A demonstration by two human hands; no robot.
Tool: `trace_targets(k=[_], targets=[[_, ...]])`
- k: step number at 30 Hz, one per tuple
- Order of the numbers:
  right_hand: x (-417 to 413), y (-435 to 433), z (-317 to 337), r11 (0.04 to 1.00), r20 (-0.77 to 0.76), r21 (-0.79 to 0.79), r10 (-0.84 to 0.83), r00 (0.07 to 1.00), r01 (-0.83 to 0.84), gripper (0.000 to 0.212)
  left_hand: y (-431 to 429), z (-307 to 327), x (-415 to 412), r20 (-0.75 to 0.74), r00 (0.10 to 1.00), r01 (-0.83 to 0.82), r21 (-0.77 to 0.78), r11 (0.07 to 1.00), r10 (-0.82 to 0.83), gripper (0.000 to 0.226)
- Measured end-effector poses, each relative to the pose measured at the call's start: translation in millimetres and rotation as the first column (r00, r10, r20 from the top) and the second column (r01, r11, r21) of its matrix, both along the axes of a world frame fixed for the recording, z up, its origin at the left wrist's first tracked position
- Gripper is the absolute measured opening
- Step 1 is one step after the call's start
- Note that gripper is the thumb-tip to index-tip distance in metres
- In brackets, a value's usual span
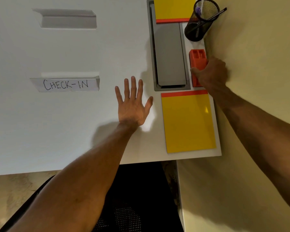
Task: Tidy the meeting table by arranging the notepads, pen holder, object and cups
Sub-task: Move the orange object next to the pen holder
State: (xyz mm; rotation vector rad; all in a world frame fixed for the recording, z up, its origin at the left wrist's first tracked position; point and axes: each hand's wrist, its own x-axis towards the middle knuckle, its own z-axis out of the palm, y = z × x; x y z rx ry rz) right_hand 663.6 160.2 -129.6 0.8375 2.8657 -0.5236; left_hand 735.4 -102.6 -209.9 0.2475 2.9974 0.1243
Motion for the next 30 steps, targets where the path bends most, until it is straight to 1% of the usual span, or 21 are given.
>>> trace_targets(k=[3, 5, 7, 9, 10, 11, 13, 16, 21, 23, 26, 30], targets=[[5, -2, 4, 1.000, -0.008, -0.004, 0.013, 1.000, -0.013, 0.083, 0, 3, -2, 0.063, 0.998, -0.004, -0.001, 1.000, 0.005, 0.082], [12, -4, 8, 0.999, -0.031, 0.023, 0.039, 0.999, -0.038, 0.076, -1, 6, -5, 0.132, 0.991, -0.003, -0.010, 1.000, 0.004, 0.081], [25, -9, 16, 0.995, -0.085, 0.063, 0.083, 0.993, -0.078, 0.067, -2, 11, -9, 0.233, 0.972, 0.018, -0.004, 1.000, -0.016, 0.082], [42, -16, 25, 0.991, -0.169, 0.081, 0.115, 0.979, -0.103, 0.060, -6, 24, -17, 0.336, 0.940, 0.046, 0.041, 0.998, -0.058, 0.084], [52, -21, 30, 0.991, -0.211, 0.074, 0.128, 0.969, -0.114, 0.057, -9, 34, -19, 0.364, 0.927, 0.060, 0.083, 0.995, -0.086, 0.085], [62, -27, 35, 0.989, -0.244, 0.056, 0.144, 0.959, -0.134, 0.055, -15, 45, -19, 0.361, 0.925, 0.080, 0.127, 0.989, -0.121, 0.085], [80, -44, 45, 0.980, -0.281, 0.013, 0.196, 0.939, -0.200, 0.053, -30, 70, -11, 0.270, 0.945, 0.137, 0.176, 0.975, -0.181, 0.082], [106, -73, 60, 0.943, -0.298, -0.025, 0.310, 0.903, -0.332, 0.050, -51, 110, 16, 0.163, 0.969, 0.143, 0.228, 0.963, -0.183, 0.078], [134, -139, 89, 0.838, -0.276, -0.044, 0.513, 0.813, -0.544, 0.046, -107, 169, 64, 0.085, 0.992, 0.073, 0.215, 0.974, -0.093, 0.072], [143, -166, 105, 0.774, -0.277, -0.030, 0.601, 0.750, -0.632, 0.049, -137, 192, 81, 0.056, 0.997, 0.046, 0.191, 0.980, -0.057, 0.073], [156, -209, 130, 0.662, -0.276, 0.059, 0.730, 0.626, -0.747, 0.051, -188, 222, 104, 0.050, 0.999, 0.003, 0.162, 0.987, -0.011, 0.079], [172, -269, 168, 0.586, -0.253, 0.016, 0.786, 0.564, -0.810, 0.051, -261, 253, 136, 0.001, 0.997, -0.073, 0.169, 0.983, 0.074, 0.080]])
